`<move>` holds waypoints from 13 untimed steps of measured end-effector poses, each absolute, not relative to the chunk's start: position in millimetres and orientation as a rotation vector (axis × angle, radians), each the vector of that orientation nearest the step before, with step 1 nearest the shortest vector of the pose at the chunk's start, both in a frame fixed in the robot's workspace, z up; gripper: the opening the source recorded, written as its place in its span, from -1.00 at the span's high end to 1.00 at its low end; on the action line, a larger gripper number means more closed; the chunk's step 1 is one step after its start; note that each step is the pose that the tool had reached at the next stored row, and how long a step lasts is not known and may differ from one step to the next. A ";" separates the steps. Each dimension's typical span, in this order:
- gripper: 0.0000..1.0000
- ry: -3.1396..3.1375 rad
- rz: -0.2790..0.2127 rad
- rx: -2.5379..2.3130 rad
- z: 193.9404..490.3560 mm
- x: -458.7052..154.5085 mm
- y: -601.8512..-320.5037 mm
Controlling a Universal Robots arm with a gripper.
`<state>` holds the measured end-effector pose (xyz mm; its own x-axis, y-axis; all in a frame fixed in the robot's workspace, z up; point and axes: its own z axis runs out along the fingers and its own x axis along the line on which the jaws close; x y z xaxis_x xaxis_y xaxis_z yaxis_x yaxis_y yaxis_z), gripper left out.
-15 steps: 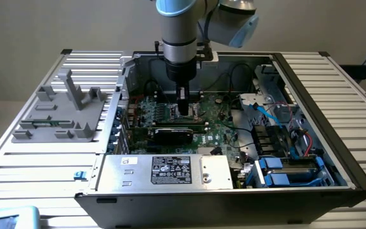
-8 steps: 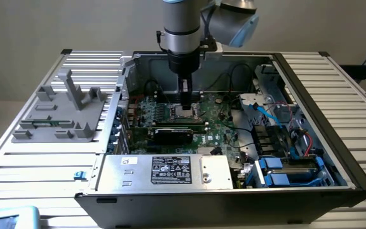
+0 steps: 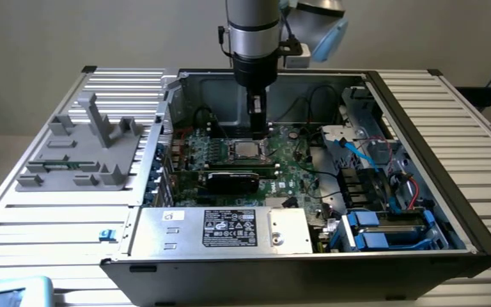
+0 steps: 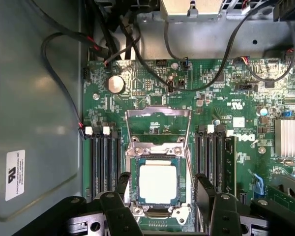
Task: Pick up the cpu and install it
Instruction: 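Place the cpu into insertion slot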
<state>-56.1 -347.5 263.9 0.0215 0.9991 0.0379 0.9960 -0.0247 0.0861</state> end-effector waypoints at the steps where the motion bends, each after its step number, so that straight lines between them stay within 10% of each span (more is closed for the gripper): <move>1: -0.27 2.169 0.136 2.220 265.4 -54.0 -347.9; 13: -0.27 2.173 0.124 2.224 273.8 -31.3 -349.6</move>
<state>-31.3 -349.6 273.8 0.0217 0.9991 0.0363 0.9967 -0.0244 0.0772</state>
